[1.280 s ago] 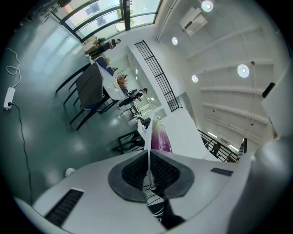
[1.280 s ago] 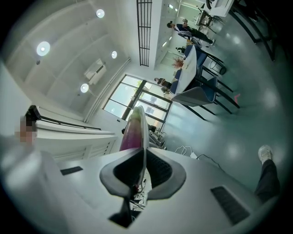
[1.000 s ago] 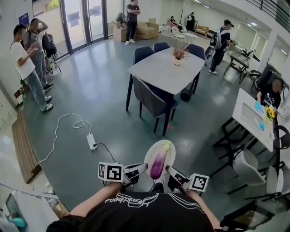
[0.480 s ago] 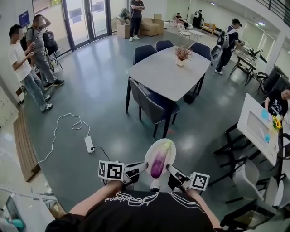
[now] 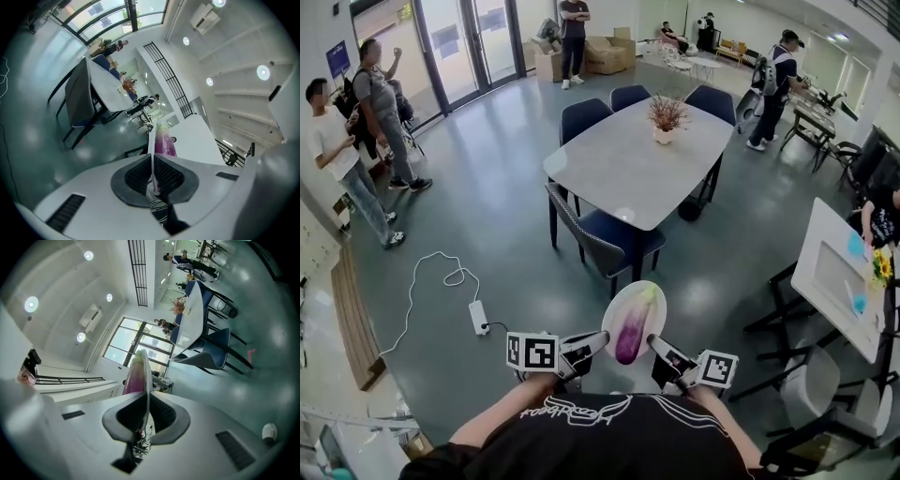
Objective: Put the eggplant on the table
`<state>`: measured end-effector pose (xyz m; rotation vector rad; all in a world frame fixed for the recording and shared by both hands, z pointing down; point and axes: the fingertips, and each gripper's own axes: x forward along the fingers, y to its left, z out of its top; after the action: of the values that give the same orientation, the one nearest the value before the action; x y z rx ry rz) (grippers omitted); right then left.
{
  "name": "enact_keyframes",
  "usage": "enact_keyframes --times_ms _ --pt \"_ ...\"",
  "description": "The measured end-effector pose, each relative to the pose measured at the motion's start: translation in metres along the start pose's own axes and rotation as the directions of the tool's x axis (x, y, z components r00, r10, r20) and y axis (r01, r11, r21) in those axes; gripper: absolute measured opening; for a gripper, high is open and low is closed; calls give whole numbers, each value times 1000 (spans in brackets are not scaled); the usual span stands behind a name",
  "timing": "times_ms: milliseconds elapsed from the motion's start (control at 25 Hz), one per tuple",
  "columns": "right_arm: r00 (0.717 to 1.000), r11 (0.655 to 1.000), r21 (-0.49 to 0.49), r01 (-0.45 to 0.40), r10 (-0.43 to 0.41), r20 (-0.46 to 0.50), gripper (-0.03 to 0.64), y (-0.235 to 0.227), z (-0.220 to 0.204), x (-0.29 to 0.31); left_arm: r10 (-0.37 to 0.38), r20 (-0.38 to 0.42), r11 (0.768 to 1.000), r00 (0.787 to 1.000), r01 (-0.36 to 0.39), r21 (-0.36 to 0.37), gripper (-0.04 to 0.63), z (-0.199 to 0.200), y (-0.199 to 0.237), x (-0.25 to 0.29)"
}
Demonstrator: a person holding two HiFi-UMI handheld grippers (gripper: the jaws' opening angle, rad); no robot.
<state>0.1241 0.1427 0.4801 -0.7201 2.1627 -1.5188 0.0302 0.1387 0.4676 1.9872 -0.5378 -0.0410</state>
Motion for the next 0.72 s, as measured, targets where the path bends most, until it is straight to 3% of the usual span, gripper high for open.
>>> enact_keyframes --times_ms 280,720 --pt "1000 1000 -4 -20 20 22 20 -19 63 -4 -3 -1 1000 1000 3 -4 21 32 -1 57" --pt "999 999 -3 -53 53 10 20 -22 87 16 20 28 1000 999 -21 15 21 54 7 65"
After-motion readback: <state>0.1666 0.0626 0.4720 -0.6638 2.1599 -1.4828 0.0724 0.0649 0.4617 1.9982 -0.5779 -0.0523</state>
